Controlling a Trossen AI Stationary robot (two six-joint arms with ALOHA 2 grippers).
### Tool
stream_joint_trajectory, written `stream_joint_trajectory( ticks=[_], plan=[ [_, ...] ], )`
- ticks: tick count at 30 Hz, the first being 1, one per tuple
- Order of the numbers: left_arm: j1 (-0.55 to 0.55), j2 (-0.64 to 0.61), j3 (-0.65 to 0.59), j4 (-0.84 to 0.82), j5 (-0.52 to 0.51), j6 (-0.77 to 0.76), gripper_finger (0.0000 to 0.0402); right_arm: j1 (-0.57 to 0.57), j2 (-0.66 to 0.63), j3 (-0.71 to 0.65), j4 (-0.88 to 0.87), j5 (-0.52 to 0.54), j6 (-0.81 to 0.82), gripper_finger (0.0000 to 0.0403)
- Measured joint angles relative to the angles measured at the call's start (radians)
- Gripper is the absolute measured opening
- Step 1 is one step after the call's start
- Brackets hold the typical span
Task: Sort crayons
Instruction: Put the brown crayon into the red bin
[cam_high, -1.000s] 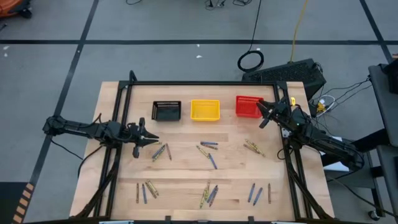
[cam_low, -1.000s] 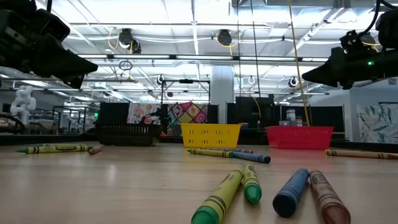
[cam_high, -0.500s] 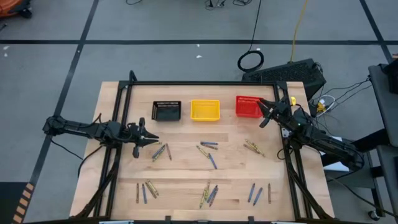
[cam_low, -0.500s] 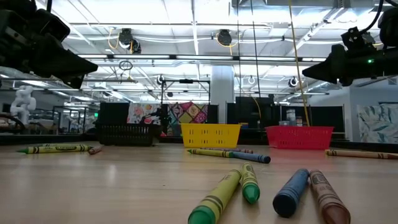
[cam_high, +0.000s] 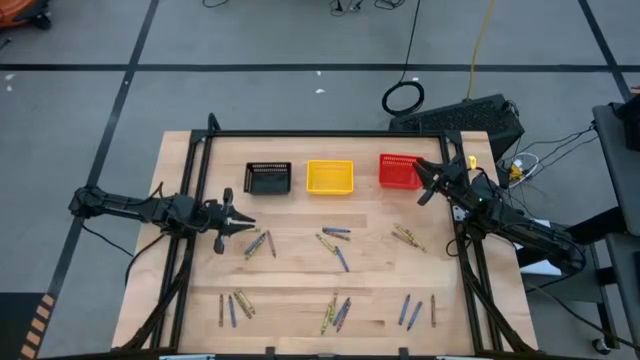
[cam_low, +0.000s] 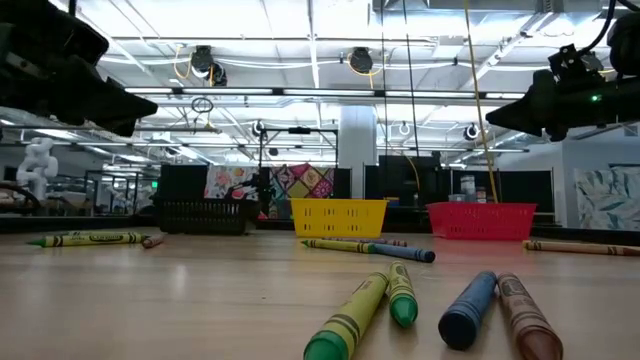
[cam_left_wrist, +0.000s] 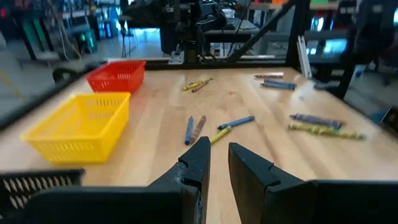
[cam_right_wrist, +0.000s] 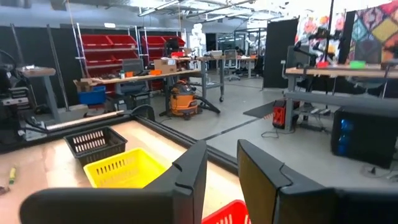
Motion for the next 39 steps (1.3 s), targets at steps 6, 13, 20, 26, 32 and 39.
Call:
stream_joint_trajectory(
  ticks=[6, 13, 20, 26, 32, 39],
  plan=[
    [0.0, 0.0, 0.0, 0.002, 0.0, 0.043, 0.0063, 0.0, 0.007, 0.0, -0.022, 0.0, 0.039, 0.0077],
    [0.0, 0.0, 0.0, 0.023, -0.004, 0.044, 0.0063, 0.0, 0.006, 0.0, -0.012, -0.001, 0.023, 0.0077],
    [0.0, 0.0, 0.0, 0.126, -0.004, 0.043, 0.0063, 0.0, 0.006, 0.0, -0.017, -0.001, 0.148, 0.0077],
    [0.0, 0.0, 0.0, 0.221, -0.004, 0.072, 0.0063, 0.0, 0.006, 0.0, -0.027, -0.001, 0.155, 0.0077],
    [0.001, 0.0, 0.0, 0.233, -0.016, 0.148, 0.0063, 0.0, 0.006, 0.0, -0.026, -0.001, 0.155, 0.0077],
    [0.001, 0.0, 0.0, 0.242, -0.008, 0.148, 0.0063, 0.0, 0.006, 0.0, -0.026, -0.001, 0.154, 0.0077]
  ],
)
